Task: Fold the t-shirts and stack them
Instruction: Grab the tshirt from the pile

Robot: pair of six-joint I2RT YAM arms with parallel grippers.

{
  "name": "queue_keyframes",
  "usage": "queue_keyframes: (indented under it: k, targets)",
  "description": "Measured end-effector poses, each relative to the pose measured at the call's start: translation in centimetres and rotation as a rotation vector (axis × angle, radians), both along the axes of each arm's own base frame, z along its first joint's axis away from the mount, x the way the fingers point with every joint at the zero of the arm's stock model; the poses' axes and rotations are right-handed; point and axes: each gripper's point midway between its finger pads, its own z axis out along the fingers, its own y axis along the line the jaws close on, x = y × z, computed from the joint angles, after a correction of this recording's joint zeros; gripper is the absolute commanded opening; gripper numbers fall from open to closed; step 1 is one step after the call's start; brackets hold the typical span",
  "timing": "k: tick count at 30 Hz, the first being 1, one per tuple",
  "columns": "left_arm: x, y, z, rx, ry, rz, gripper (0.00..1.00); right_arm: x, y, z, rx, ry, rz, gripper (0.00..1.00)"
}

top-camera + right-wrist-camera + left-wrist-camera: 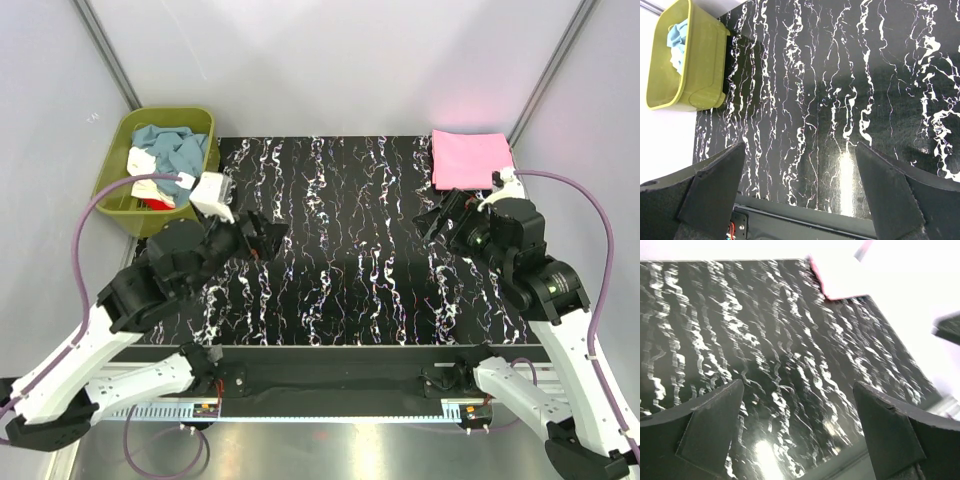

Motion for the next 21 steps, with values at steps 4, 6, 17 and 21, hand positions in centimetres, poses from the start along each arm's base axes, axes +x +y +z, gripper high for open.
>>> queue_keyframes:
  k: [4, 6, 17, 21]
  targets:
    - [3.3, 0.4, 0.3, 0.115, -0.025, 0.118, 0.99, -0.5, -0.2, -0.2, 0.003, -0.006, -0.002, 1.0]
    - [6.3, 1.0, 1.4, 0.171, -0.039, 0.207, 0.99, -0.8, -0.4, -0.5, 0.002, -0.006, -0.002, 1.0]
    - [26.1, 16.8, 0.8, 0.184, 0.082, 0.825, 0.91, -1.7, 0.5, -3.0, 0.031, -0.002, 0.054, 1.0]
    - [30.7, 22.6, -6.7, 0.201, 0.249, 0.945, 0.77, -1.7, 1.6, -2.9, 0.051, -0.02, 0.119, 1.0]
